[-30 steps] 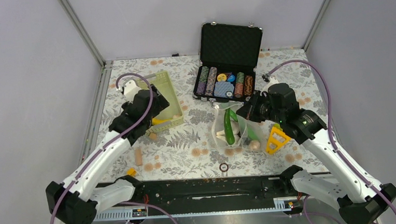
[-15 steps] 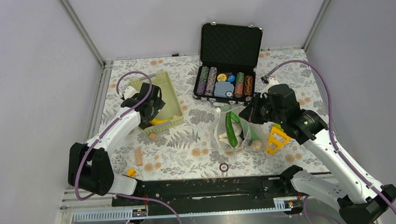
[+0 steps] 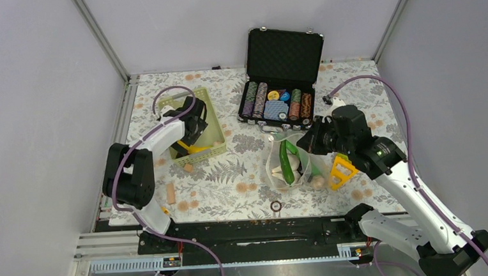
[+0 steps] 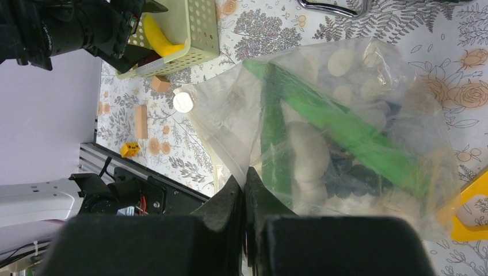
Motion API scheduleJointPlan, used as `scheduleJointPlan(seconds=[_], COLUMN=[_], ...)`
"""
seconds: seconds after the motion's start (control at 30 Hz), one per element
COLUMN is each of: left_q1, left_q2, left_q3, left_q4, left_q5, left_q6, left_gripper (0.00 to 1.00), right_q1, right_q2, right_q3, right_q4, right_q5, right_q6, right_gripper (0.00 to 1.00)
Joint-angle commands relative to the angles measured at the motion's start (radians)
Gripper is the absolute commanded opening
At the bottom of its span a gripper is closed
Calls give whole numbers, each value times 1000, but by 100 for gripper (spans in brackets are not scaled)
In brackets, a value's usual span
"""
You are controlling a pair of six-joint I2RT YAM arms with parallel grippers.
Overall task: Place the food in the zip-top bag and seal the zipper
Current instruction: Pick up the fake fruit from the bin.
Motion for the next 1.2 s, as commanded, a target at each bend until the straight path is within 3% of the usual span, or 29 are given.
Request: scheduleJointPlan(seconds=[0.0,0.2,0.37,0.83,1.07,1.17], left_q1=[13,13,16,17,15,12], left_q2=[57,104,130,131,3,-95], left_q3=[45,49,62,87,92,92], left_q4=[7,20,41,63,64,89], left_q5=[13,23,18,55,11,-28], left_q6=[-8,-21,-19,20,36,91], left_gripper=[99,98,91,19,0,0], right_q1=[-7,-11,-17,-25,-25,-26], right_q2=[-13,1,7,11,6,-3], right_q3=[25,31,33,23,19,25], right_q4=[8,8,9,8,4,3], right_q5=[24,22,25,52,75,73], right_q6=[-24,-27,-34,-38,-40,-41], right_gripper=[3,2,2,2,2,2])
